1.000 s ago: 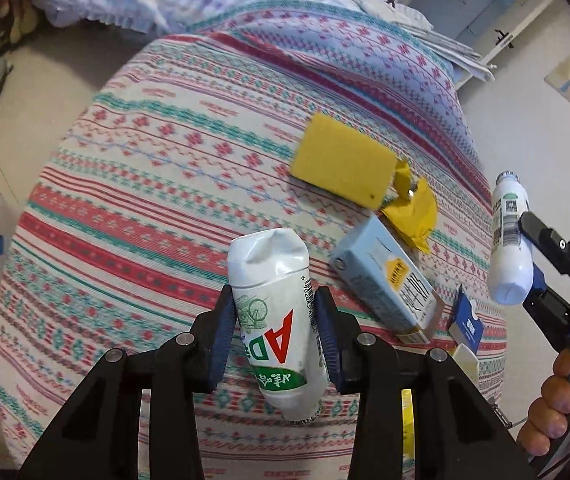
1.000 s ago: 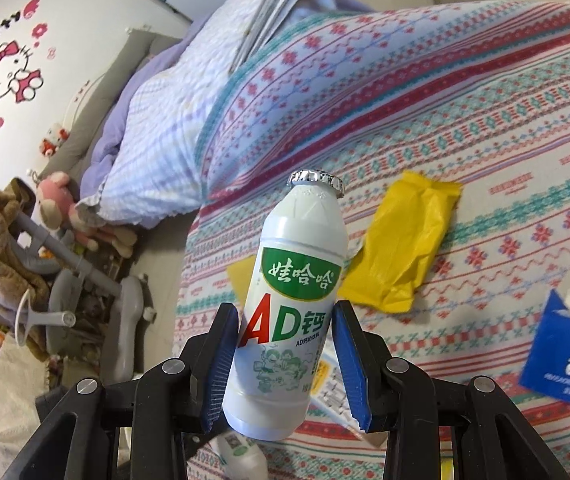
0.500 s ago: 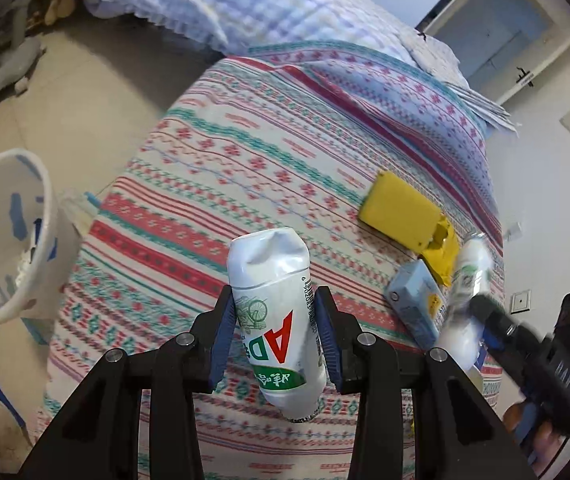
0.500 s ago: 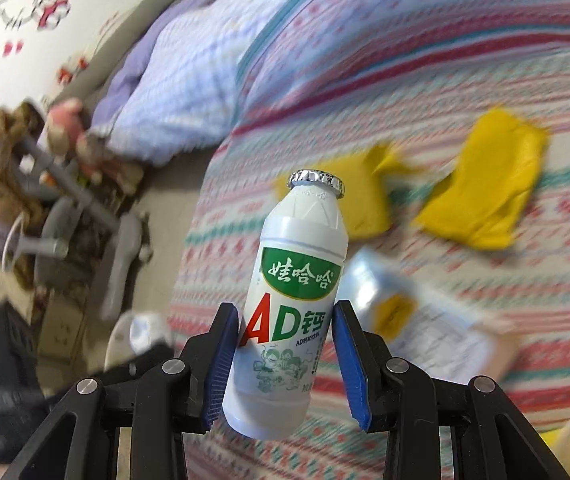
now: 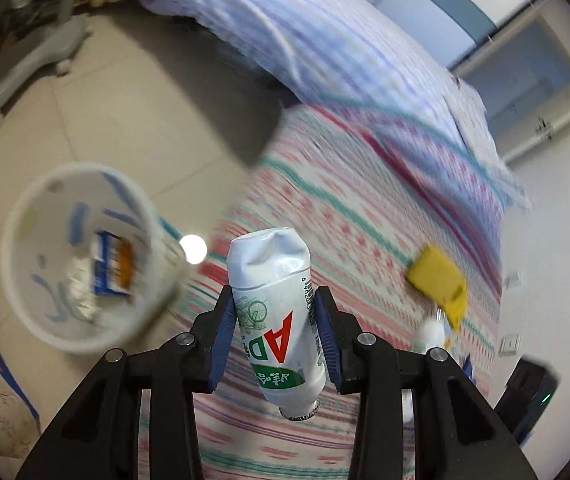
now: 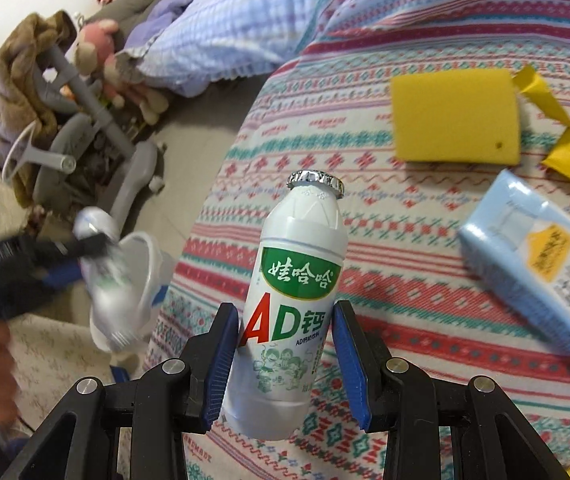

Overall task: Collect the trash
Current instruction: 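Carry both bottles over the white bin and open both tools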

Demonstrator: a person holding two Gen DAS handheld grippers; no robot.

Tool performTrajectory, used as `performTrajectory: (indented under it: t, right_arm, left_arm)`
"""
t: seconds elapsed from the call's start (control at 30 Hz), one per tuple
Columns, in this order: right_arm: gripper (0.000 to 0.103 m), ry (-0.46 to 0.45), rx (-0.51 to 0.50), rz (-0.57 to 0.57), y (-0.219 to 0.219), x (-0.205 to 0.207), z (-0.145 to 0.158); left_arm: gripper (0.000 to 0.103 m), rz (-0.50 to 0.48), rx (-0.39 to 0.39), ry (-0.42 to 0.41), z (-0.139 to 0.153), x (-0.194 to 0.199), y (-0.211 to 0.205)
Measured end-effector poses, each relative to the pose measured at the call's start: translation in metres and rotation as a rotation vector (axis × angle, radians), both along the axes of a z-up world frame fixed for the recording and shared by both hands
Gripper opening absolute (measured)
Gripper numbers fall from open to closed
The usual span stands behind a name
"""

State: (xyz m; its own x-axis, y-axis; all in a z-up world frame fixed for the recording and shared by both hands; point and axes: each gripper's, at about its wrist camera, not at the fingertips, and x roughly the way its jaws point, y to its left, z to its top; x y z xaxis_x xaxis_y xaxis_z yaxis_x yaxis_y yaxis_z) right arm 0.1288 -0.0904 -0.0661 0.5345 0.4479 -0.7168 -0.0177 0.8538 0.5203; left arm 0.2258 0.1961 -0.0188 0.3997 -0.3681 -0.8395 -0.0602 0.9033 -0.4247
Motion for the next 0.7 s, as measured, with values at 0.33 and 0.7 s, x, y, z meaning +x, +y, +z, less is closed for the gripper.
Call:
performTrajectory:
  t: [0.33, 0.7]
  right_arm:
    - [0.043, -0.014, -0.047, 0.080, 0.041, 0.003, -0.011]
    - [0.043, -0.045, 0.007, 0.140, 0.095, 0.013, -0.018]
  left_arm:
    - [0.041, 0.121, 0.322, 0.002, -0.015, 0.017, 0.099]
    - [0.064, 0.228, 0.351, 0.118, -0.042, 0.027, 0.135]
